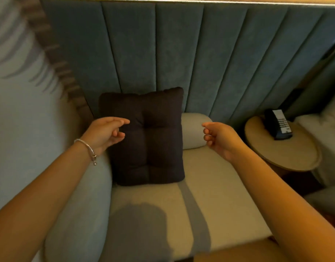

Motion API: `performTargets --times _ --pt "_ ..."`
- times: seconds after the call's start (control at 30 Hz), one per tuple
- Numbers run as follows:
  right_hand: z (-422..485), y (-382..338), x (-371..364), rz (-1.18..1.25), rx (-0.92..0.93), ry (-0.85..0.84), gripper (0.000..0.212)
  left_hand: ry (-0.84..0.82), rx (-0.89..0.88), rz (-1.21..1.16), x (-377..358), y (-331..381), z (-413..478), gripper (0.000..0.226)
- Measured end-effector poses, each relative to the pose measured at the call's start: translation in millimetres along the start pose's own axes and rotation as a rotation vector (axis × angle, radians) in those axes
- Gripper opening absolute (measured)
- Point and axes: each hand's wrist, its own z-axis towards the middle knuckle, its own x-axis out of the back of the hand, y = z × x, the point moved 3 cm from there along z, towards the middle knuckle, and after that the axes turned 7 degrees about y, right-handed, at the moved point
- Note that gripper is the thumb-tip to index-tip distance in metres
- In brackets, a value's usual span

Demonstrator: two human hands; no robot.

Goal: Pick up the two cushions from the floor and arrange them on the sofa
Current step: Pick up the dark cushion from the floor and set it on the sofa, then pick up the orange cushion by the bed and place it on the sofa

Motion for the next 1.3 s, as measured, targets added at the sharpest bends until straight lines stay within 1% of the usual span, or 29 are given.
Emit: performTargets --times 0.1,0.23,0.37,0.57,0.67,0.77,0.87,1.07,1.2,1.3 --pt "-40 11 34 0.083 0.025 0.036 0.007 -0.176 0.022 -0.026 -42 -3 -23 0.018" --pt "-87 19 100 0.101 0.073 0.113 0.009 -0.358 -0.001 -0.046 -109 -4 -66 0.017" --pt "-131 22 184 0.205 0.101 0.253 0.008 -0.521 -0.030 -0.028 -197 -2 -113 0.018" --pt "-189 41 318 0.312 0.102 0.484 0.010 -0.697 -0.036 -0.003 -323 -9 -176 0.019" --pt "-214 55 381 0.363 0.087 0.609 0.007 -0.758 -0.021 0.027 -376 -17 -205 0.018" --pt "-231 73 431 0.432 0.079 0.681 0.008 -0.824 -0.004 0.084 -423 -27 -227 0.018" --pt "-238 83 470 0.480 0.077 0.753 0.009 -0.855 0.038 0.107 -468 -33 -240 0.017" --pt "-223 80 546 0.508 0.090 0.827 0.010 -0.919 0.073 0.117 -566 -32 -257 0.015" --pt "-202 70 604 0.527 0.090 0.907 0.013 -0.948 0.123 0.101 -637 -29 -257 0.014" --pt "-189 64 645 0.547 0.106 0.926 0.012 -0.974 0.164 0.100 -691 -27 -259 0.015"
